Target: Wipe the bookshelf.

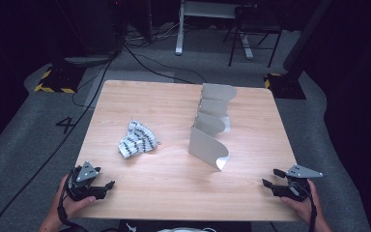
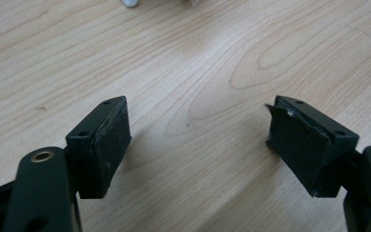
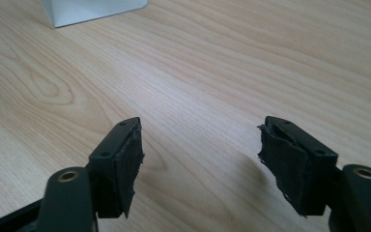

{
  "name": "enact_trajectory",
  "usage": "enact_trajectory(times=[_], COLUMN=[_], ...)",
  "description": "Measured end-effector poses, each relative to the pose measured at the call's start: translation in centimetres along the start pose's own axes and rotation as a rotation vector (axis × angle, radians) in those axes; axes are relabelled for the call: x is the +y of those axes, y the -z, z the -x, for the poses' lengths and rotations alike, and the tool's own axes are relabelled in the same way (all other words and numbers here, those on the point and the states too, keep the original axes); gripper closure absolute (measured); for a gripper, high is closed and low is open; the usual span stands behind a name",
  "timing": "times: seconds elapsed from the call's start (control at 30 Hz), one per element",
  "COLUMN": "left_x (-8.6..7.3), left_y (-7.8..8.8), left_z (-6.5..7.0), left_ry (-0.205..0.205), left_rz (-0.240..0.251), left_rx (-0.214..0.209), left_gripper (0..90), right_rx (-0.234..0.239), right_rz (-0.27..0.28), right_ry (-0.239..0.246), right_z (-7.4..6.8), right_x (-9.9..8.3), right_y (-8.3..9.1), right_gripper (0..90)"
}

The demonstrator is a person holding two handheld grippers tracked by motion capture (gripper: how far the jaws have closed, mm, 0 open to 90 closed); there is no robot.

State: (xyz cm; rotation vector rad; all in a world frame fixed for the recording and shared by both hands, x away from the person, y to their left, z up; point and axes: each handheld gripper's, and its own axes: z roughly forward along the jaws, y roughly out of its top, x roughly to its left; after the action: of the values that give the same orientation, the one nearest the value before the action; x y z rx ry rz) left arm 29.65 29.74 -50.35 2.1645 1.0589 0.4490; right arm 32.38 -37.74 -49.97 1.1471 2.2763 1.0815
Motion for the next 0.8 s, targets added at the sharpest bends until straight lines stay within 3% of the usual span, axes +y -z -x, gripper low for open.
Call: enact_trajectory(times=[0.1,0.17,0.27,0.8], left_x=[-0.19,-0.28,-0.29,-0.26], left_y=[0.16,0.20,0.19,0.17], left_z=[-0.15,-0.18,-0.18,-0.18], left_ry=[0.017,0.022,0.024,0.031], left_rz=[-0.003,-0.006,-0.005,-0.008], left_rx=[0.007,-0.011,-0.011,0.010], left_gripper=[22.8,22.9,22.4,20.4], right_rx=[-0.020,-0.030,-0.048,-0.046], right_rz=[-0.015,-0.021,-0.029,-0.031], right_ry=[-0.018,-0.029,-0.015,-0.021], right_z=[0.10,0.06,-0.19,-0.16], right_x=[-0.55,-0.72,-0.86,-0.82], right_y=[0.15,0.32,0.42,0.34], right_gripper=[30.9,30.8,29.9,28.6])
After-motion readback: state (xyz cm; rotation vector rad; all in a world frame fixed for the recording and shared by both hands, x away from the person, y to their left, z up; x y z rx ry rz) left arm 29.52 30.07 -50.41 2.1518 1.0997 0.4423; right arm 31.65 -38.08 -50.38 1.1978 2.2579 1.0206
